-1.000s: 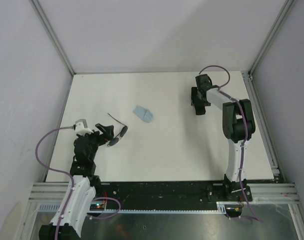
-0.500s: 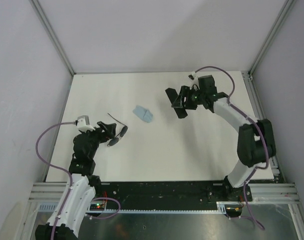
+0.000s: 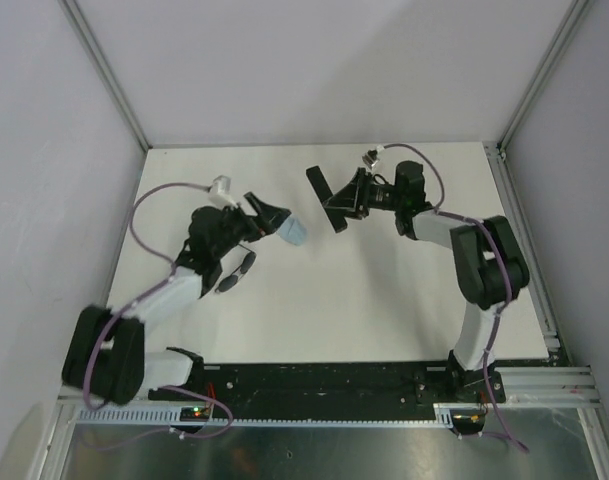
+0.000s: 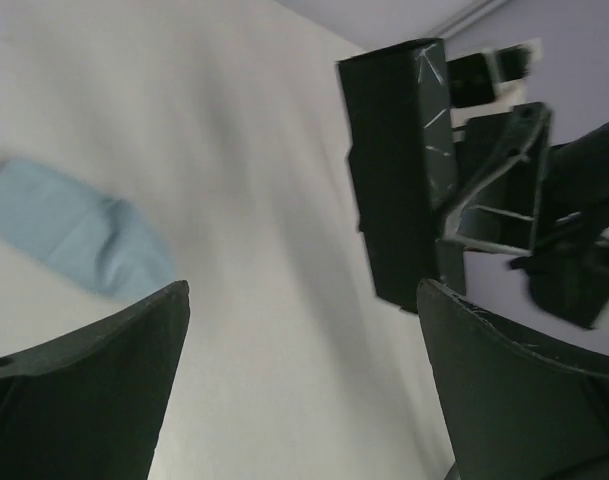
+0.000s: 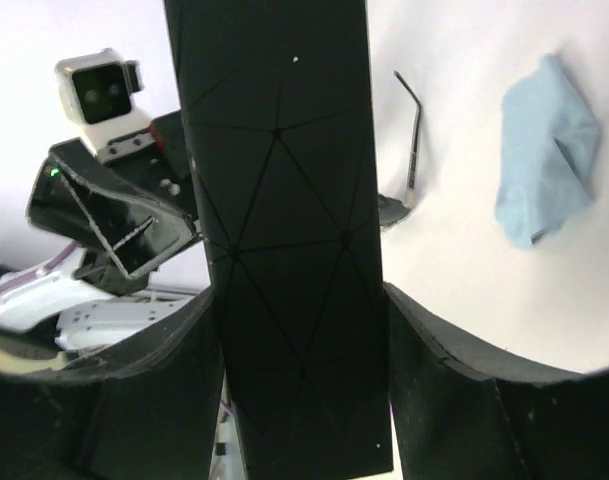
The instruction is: Organize the sunglasses
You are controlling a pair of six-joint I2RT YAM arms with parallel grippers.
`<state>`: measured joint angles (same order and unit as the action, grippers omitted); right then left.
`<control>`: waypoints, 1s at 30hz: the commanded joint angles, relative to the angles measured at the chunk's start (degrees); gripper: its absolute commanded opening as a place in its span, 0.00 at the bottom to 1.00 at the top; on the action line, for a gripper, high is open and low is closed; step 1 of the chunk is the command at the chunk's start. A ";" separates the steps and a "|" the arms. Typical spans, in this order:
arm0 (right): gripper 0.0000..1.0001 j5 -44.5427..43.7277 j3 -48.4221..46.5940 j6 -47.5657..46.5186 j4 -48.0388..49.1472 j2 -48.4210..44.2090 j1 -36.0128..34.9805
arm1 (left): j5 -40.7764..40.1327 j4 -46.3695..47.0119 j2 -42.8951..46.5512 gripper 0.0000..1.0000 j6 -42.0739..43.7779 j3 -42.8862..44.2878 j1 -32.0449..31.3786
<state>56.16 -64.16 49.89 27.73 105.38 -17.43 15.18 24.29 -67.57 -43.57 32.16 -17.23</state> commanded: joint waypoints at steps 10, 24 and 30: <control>0.29 10.57 -3.33 42.30 63.32 20.72 4.08 | 10.61 26.11 -30.39 1.00 -11.84 22.86 -1.49; 0.28 9.39 -3.39 42.90 62.16 23.64 3.55 | 14.71 30.00 -40.69 1.00 -18.24 25.21 -2.42; 0.28 9.54 -3.40 40.38 58.97 23.15 2.78 | 16.22 33.10 -42.44 0.99 -21.49 24.54 -3.82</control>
<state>65.41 -65.67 91.88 73.63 129.01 -13.98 28.95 52.29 -109.45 -61.95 56.77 -19.64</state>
